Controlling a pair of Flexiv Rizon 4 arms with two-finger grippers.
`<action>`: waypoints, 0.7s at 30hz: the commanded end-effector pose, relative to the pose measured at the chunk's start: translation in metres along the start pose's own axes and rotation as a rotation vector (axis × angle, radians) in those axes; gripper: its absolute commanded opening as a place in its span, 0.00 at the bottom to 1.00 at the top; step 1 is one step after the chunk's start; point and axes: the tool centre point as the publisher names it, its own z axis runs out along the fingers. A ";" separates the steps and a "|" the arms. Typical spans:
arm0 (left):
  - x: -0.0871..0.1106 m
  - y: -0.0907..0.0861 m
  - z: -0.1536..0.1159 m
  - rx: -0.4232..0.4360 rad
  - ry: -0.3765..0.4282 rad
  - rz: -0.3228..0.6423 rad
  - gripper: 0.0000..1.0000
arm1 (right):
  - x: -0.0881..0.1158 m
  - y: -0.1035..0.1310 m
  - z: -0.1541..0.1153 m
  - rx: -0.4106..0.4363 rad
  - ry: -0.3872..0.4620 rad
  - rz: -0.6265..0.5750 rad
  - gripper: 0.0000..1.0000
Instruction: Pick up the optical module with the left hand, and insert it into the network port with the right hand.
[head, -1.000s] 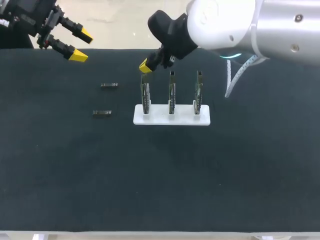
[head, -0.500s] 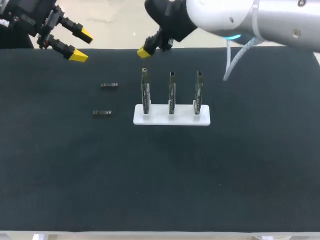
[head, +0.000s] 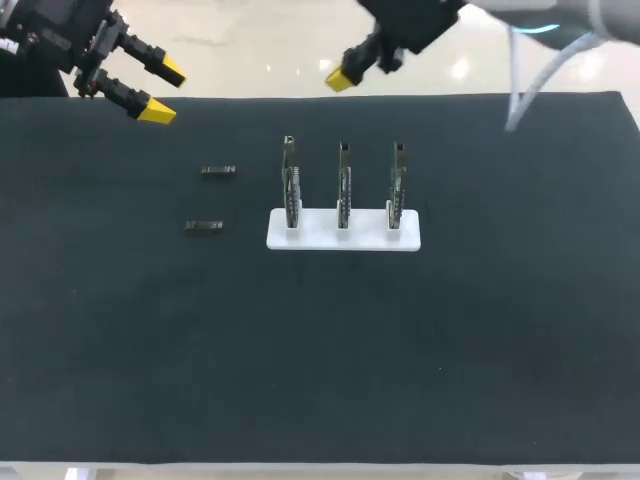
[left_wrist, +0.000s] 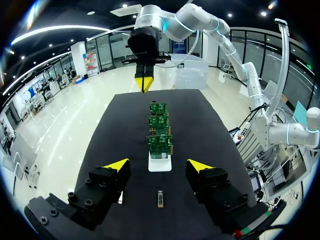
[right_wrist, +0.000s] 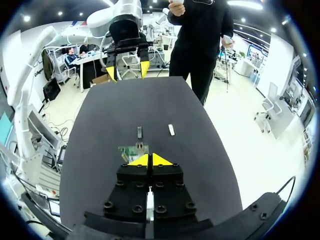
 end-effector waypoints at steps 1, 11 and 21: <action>0.000 0.001 0.000 0.002 0.003 -0.001 1.00 | 0.022 0.004 -0.027 0.000 -0.028 -0.010 0.00; 0.000 0.001 0.000 0.002 0.003 -0.001 1.00 | 0.061 0.000 -0.068 -0.040 -0.048 -0.057 0.00; 0.000 0.001 0.000 0.002 0.003 -0.001 1.00 | 0.078 0.001 -0.092 -0.037 -0.084 -0.063 0.00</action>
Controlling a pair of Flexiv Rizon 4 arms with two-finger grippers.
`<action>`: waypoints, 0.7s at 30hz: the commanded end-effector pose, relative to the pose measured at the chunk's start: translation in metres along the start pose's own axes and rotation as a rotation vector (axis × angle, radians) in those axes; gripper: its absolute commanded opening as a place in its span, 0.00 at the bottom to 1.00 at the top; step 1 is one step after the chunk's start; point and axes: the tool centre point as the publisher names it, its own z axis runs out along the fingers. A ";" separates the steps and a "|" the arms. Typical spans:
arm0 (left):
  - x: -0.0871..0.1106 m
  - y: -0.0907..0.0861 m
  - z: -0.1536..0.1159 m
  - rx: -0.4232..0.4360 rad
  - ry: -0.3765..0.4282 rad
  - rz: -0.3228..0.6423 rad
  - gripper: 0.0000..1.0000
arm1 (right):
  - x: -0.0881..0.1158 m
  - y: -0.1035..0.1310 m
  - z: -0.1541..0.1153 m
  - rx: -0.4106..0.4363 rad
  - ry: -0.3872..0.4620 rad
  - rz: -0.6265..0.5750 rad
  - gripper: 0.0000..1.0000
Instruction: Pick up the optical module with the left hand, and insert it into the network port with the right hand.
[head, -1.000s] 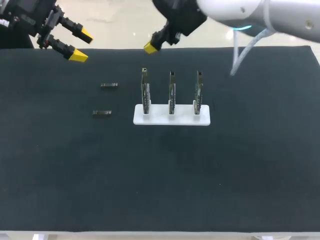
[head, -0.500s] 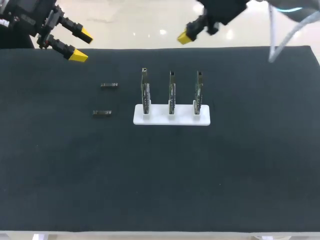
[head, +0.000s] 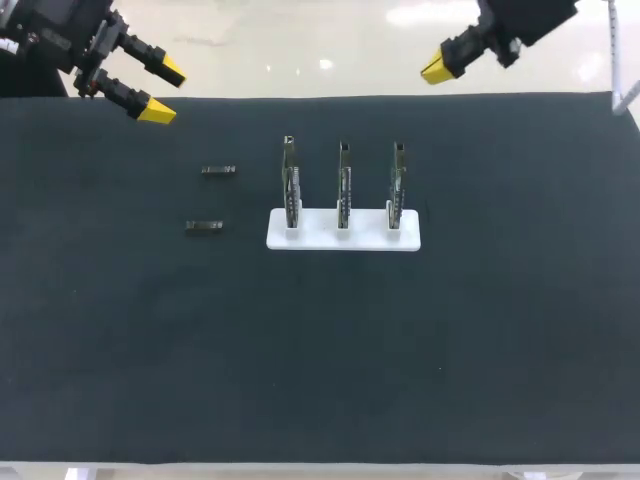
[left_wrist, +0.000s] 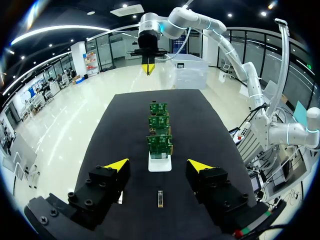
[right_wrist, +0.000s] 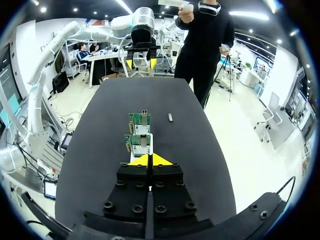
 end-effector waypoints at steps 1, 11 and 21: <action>0.000 0.001 0.000 0.002 0.003 -0.001 1.00 | 0.004 0.006 -0.007 0.005 -0.031 0.024 0.51; 0.000 0.001 0.000 0.002 0.003 -0.001 1.00 | 0.004 0.006 -0.007 0.005 -0.031 0.024 1.00; 0.000 0.001 0.000 0.002 0.003 -0.001 1.00 | 0.004 0.006 -0.007 0.005 -0.031 0.024 1.00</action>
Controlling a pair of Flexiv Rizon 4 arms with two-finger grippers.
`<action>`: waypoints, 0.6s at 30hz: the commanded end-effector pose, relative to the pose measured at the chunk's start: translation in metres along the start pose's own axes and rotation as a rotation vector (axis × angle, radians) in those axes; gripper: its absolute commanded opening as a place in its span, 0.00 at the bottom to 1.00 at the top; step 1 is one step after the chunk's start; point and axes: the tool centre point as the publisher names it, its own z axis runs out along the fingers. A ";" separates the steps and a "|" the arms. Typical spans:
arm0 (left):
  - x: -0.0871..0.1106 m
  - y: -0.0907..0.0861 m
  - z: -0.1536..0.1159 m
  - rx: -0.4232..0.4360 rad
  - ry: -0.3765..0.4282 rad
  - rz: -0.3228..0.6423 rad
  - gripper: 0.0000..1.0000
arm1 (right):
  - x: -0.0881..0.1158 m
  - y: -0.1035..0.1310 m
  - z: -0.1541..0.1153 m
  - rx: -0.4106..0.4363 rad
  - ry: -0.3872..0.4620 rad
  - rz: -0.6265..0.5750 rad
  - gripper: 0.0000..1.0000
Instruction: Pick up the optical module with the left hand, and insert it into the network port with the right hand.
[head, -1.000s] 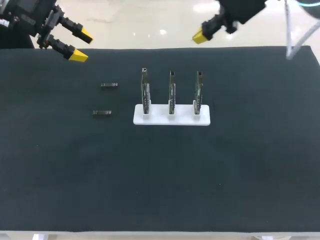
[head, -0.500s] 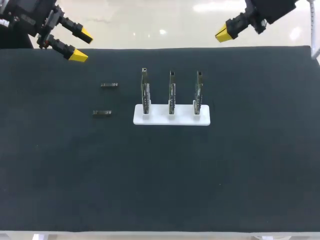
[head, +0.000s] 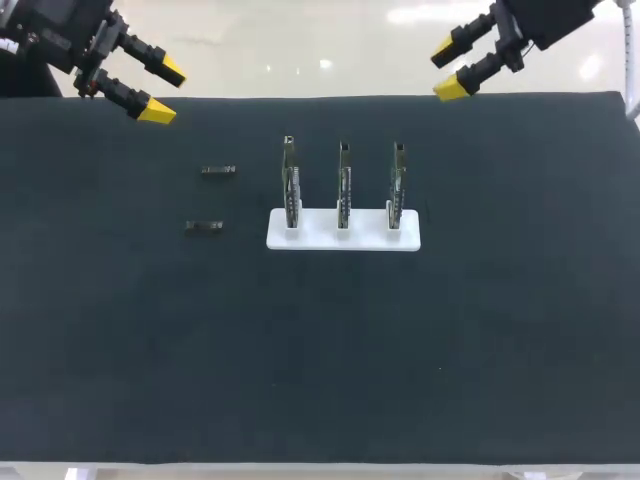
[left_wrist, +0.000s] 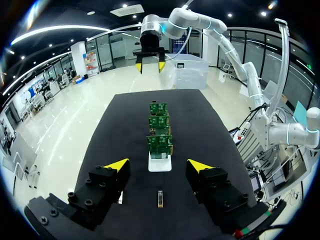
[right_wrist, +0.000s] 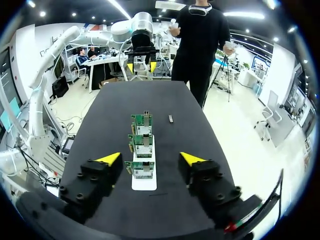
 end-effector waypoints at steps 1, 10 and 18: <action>0.000 0.001 0.000 0.002 0.004 -0.001 1.00 | 0.000 0.001 0.000 0.001 -0.002 -0.001 1.00; 0.000 0.001 0.000 0.002 0.004 -0.001 1.00 | 0.000 0.001 0.000 0.001 -0.002 -0.001 1.00; 0.013 0.000 -0.010 -0.023 0.065 -0.004 1.00 | 0.000 0.001 0.000 0.001 -0.002 -0.001 1.00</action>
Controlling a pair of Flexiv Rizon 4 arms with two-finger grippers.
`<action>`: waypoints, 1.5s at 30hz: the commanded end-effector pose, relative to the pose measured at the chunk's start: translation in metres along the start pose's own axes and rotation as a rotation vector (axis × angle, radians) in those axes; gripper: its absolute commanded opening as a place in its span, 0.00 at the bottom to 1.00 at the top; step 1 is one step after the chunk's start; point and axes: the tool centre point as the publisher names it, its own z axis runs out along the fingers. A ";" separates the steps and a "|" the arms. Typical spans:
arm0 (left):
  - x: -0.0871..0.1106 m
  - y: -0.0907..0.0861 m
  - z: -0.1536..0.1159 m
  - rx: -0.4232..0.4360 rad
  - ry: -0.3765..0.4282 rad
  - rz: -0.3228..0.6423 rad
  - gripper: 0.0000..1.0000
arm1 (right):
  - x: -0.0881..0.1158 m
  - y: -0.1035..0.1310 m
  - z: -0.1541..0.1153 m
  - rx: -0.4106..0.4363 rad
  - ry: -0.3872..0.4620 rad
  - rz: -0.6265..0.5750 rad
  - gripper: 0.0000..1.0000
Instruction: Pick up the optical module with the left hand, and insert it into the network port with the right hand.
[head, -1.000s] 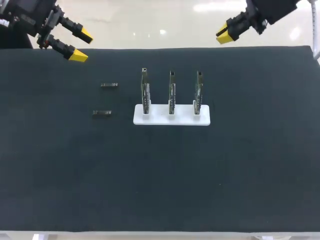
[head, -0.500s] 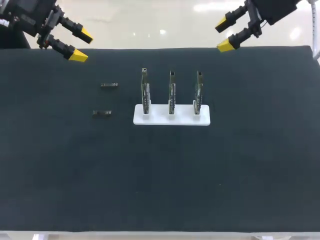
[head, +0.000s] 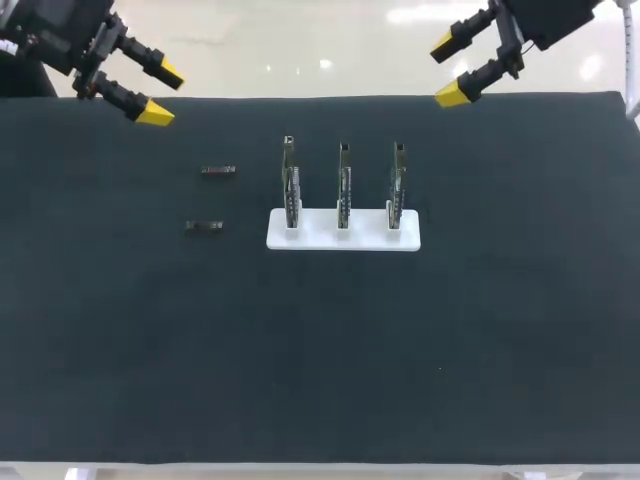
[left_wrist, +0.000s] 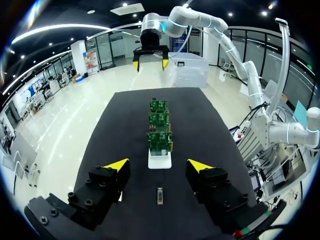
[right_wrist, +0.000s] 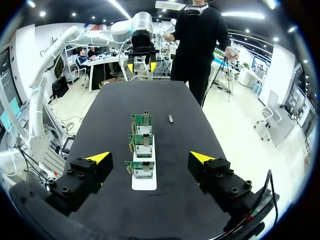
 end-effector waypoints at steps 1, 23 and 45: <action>0.005 -0.001 -0.009 -0.040 0.043 0.006 1.00 | 0.000 0.001 0.000 0.001 -0.002 -0.001 1.00; 0.087 0.001 0.028 0.005 0.526 -0.061 1.00 | 0.000 0.001 0.000 0.001 -0.002 -0.001 1.00; 0.126 0.000 0.082 0.053 0.645 -0.083 1.00 | 0.000 0.001 0.000 0.001 -0.002 -0.001 1.00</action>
